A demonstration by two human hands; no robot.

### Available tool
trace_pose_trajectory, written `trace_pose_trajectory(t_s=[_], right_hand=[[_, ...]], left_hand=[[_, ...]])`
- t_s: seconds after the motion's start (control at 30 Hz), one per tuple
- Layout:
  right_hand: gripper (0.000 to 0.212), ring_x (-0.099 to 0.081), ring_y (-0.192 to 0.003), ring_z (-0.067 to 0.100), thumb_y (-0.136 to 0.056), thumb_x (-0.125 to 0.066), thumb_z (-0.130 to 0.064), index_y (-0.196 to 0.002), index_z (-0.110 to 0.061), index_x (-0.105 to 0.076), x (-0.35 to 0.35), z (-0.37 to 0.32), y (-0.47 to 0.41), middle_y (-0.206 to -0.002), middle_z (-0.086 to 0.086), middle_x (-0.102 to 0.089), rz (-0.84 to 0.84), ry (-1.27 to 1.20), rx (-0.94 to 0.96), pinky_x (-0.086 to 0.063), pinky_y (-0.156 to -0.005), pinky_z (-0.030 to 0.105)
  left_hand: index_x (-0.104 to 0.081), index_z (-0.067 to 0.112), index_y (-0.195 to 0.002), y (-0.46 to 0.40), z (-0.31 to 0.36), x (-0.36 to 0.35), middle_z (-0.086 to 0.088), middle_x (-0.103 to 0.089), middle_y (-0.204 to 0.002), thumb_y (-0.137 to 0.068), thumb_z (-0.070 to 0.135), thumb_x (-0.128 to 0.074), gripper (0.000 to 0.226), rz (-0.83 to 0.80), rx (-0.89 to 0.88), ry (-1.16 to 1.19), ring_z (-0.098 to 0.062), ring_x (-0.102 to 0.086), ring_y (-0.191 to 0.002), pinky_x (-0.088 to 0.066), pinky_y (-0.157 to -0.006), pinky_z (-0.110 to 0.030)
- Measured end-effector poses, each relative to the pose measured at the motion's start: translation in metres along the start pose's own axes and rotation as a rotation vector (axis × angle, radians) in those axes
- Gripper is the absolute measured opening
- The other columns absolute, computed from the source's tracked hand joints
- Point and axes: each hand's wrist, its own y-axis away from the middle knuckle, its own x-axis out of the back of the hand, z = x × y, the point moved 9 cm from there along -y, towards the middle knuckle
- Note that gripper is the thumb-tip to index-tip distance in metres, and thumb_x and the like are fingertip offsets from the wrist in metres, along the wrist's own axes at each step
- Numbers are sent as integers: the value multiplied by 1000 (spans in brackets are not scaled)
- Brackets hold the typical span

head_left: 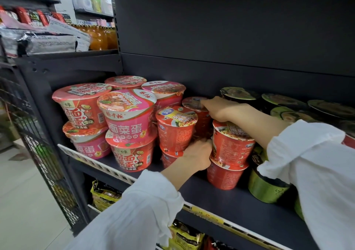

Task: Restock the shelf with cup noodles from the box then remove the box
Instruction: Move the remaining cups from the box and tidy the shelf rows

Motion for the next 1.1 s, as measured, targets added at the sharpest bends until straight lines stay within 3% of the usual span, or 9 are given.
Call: trace_pose_trajectory(t_s=[0.13, 0.4, 0.5, 0.6, 0.73, 0.83, 0.97, 1.1], right_hand=[[33, -59, -96, 27, -98, -45, -27, -128, -11, -46, 2, -4, -1, -118, 13, -56, -1, -56, -16, -47, -77, 34], [24, -58, -87, 26, -99, -36, -10, -119, -11, -50, 4, -3, -3, -112, 13, -55, 52, -48, -11, -44, -68, 32], [21, -56, -83, 25, -98, -39, -8, -114, -9, -51, 3, -1, -3, -106, 12, -55, 50, -45, -16, -42, -66, 31], [11, -59, -85, 26, -98, -43, -14, -104, -10, -52, 1, 2, -5, -104, 10, -56, 50, -37, -19, -45, -69, 33], [26, -58, -90, 28, -97, -46, -38, -92, -14, -48, 6, 0, -4, -95, 8, -53, 73, -99, -24, -47, -76, 37], [23, -59, -95, 31, -98, -47, -35, -88, -14, -48, 9, -1, -6, -101, 13, -58, 100, -142, -30, -47, -78, 37], [20, -59, -97, 32, -98, -47, -30, -92, -12, -53, 8, -1, -9, -109, 17, -60, 88, -161, -19, -44, -76, 35], [26, -58, -103, 31, -97, -50, -24, -115, -7, -56, 5, 3, -7, -118, 16, -58, 49, -142, -20, -47, -84, 36]], left_hand=[[-39, 3, -137, 10, 4, 1, -16, -44, -137, -83, -4, -54, 56, 24, -92, -19, -30, -42, -127, -37, -107, -38], [-53, 2, -124, 30, -8, 1, -16, -38, -141, -88, 4, -54, 36, 52, -159, -409, -29, -34, -129, -28, -111, -33], [-57, 6, -121, 32, -6, 6, -11, -44, -135, -88, 11, -58, 33, 68, -152, -509, -28, -32, -127, -31, -104, -35], [-58, 7, -117, 35, -7, 10, -8, -48, -130, -89, 5, -55, 28, 63, -163, -561, -26, -35, -124, -36, -100, -34], [-56, 7, -120, 42, -18, 20, -6, -44, -130, -90, 0, -53, 31, 34, -126, -481, -24, -48, -117, -47, -83, -32], [-47, 7, -129, 40, -15, 23, -8, -40, -134, -90, 8, -54, 39, 36, -92, -493, -28, -55, -111, -48, -75, -36], [-35, -1, -138, 19, -2, 13, -17, -40, -138, -91, 10, -54, 52, 0, -11, -616, -30, -52, -117, -50, -82, -38], [-51, 6, -128, 4, 0, 9, -10, -52, -133, -93, 9, -50, 35, -33, 63, -600, -26, -52, -121, -46, -91, -34]])
